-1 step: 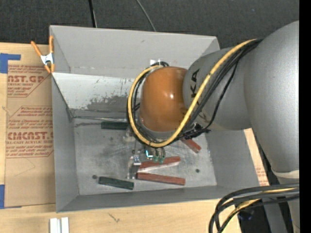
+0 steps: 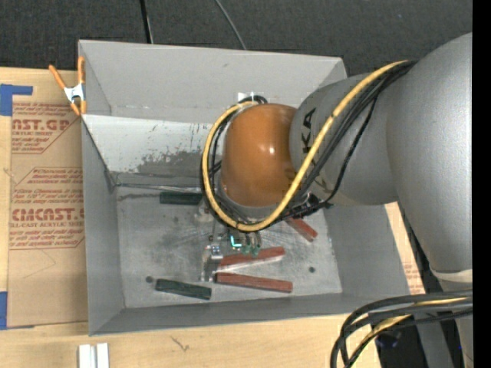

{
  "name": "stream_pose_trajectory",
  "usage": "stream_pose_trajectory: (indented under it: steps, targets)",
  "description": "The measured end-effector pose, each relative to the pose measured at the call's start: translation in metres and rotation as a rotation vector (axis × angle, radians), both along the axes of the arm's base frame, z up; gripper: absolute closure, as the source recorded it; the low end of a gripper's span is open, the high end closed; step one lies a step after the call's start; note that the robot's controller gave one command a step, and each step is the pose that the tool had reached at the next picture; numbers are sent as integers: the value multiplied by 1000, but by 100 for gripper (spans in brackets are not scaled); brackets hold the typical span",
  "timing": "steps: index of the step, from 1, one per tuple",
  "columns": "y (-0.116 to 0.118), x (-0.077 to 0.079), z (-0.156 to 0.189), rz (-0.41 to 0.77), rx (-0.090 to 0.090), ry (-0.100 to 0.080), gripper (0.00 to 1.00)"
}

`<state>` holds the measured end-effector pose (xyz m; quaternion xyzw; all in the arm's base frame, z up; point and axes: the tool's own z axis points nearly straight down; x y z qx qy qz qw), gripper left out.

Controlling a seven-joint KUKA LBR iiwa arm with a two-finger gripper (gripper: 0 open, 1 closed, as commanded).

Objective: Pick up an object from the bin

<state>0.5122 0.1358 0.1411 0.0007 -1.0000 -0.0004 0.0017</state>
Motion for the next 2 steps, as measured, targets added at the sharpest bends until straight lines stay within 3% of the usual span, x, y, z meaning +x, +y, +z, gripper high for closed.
stream_pose_trajectory:
  steps: [1,2]
  targets:
    - [20,-2,-10,28,0,-3,0]
    - [-9,-30,-63,27,2,-7,100]
